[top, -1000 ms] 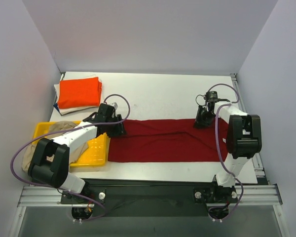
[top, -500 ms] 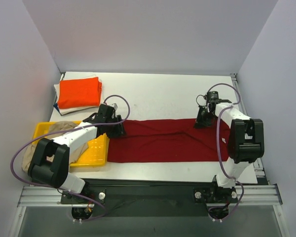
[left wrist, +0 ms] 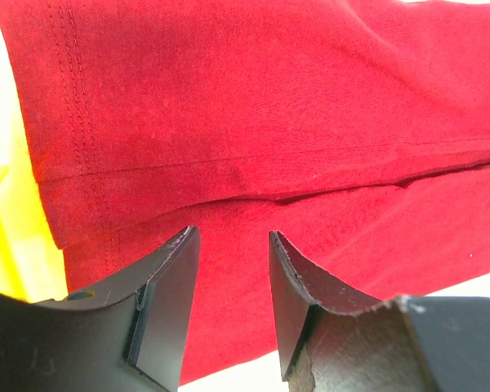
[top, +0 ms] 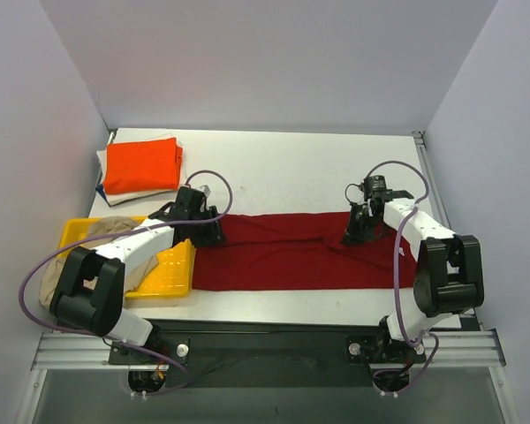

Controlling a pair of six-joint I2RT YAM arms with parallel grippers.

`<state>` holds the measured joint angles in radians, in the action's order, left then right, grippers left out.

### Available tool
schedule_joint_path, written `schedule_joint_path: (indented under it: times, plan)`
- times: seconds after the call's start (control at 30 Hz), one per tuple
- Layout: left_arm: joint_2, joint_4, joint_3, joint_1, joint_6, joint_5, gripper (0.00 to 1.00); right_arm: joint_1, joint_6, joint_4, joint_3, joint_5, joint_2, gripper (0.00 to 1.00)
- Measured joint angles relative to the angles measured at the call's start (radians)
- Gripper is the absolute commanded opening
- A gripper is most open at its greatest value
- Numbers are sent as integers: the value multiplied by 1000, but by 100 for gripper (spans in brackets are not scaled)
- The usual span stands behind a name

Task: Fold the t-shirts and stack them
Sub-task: Fold the other side of the tshirt into a rectangle

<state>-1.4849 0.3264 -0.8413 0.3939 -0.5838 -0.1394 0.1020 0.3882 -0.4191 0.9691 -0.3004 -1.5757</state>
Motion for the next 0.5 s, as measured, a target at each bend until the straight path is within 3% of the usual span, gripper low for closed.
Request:
schedule_joint_path:
  times: [0.5]
  plan:
    - [0, -16, 18, 0, 0, -8, 50, 109, 108, -49, -75, 79, 114, 0]
